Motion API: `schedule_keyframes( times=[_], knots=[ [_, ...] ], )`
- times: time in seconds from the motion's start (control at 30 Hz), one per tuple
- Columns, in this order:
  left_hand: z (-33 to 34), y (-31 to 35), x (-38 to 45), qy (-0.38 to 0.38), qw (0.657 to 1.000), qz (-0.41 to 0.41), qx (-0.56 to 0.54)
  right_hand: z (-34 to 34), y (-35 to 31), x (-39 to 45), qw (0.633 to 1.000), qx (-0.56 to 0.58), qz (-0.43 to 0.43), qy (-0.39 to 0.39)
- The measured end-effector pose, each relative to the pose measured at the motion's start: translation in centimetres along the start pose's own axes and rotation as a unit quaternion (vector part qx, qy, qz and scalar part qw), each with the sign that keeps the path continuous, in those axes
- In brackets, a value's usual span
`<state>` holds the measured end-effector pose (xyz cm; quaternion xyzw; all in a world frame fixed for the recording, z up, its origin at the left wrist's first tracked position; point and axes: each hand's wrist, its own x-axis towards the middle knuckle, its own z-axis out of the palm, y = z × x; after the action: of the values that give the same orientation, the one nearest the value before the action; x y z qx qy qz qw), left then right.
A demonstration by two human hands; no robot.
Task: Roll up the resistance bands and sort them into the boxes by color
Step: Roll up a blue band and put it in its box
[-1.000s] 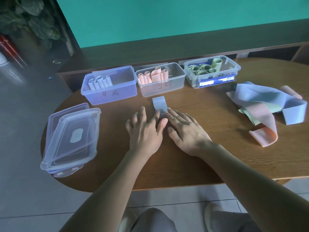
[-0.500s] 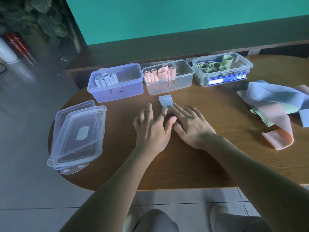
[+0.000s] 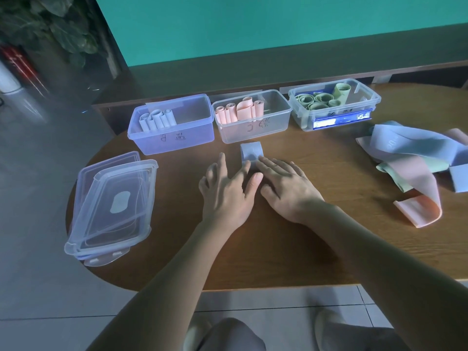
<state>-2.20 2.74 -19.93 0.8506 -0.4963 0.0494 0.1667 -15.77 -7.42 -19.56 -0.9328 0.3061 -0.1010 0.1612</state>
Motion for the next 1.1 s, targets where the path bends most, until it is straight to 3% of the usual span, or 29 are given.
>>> schedule_keyframes(
  times=[1.1],
  knots=[
    [1.0,-0.5,4.7,-0.043,0.999,0.000,0.002,0.1,0.9,3.1,1.000,0.008,-0.002,0.017]
  ],
)
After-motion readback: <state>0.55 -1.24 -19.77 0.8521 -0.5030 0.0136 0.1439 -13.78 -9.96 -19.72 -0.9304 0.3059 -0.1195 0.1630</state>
